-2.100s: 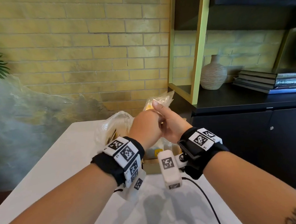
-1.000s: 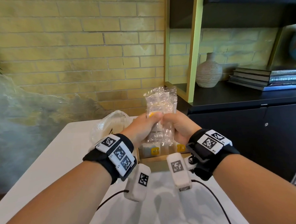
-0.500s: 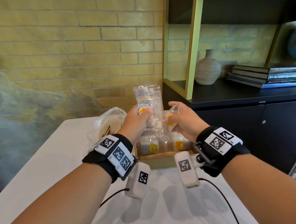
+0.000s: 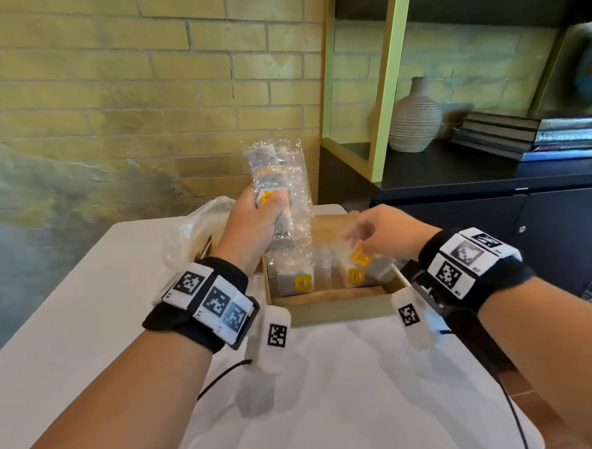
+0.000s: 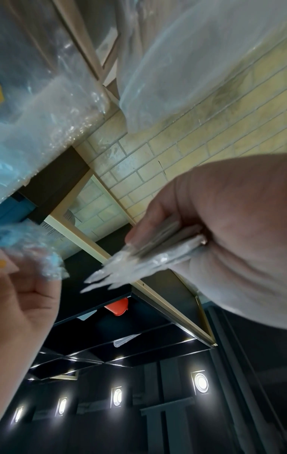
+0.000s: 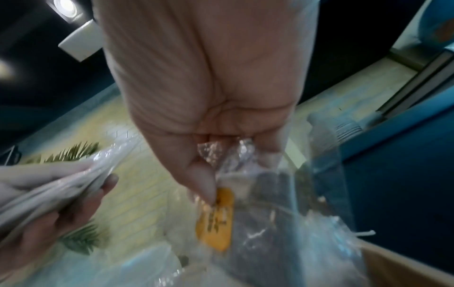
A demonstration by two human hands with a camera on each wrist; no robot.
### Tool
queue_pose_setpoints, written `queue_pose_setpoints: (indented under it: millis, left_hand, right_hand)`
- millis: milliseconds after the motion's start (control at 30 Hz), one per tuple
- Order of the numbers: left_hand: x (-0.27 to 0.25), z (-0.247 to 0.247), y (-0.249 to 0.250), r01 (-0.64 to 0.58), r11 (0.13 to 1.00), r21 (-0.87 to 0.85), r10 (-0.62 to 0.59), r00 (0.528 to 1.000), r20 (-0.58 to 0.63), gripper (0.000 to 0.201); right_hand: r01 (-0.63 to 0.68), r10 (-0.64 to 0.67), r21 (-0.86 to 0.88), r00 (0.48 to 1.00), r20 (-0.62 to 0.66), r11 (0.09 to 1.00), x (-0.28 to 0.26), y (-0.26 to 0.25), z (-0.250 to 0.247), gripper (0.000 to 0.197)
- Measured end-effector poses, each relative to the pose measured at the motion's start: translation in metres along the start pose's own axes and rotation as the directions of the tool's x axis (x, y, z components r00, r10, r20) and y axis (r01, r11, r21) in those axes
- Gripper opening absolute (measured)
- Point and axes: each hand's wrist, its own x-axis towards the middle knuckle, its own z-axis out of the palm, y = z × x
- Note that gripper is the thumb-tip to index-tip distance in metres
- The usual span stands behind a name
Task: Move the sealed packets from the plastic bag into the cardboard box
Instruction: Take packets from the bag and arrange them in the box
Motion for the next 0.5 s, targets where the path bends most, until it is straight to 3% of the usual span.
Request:
queue_pose_setpoints:
  millis: [100, 167, 300, 500]
  left_hand:
    - [0.001, 0.001, -0.007, 0.002, 1.0, -0.004, -0.002, 1.0, 0.002, 0.008]
    - [0.001, 0.002, -0.011, 0.006, 1.0, -0.006, -0.006, 1.0, 0.007, 0.013]
    - [0.001, 0.003, -0.015, 0.003, 1.0, -0.017, -0.003, 1.0, 0.01, 0.016]
    - [0.005, -0.003, -0.016, -0.024, 0.998, -0.054, 0.024, 1.0, 0.014, 0.005]
  right_hand:
    - [-0.021, 0.063, -0.191, 0.975, 0.214, 0.981, 0.0, 0.0, 0.012, 0.033]
    - [-0.033, 0.119, -0.313, 0.959, 0.259, 0.949, 0.003, 0.001, 0.02, 0.033]
    - [-0.097, 0.207, -0.422, 0.952, 0.225, 0.902, 0.011, 0.0, 0.025, 0.031]
    - [-0.023, 0.101, -0.451, 0.984, 0.149, 0.892, 0.013, 0.004, 0.016, 0.031]
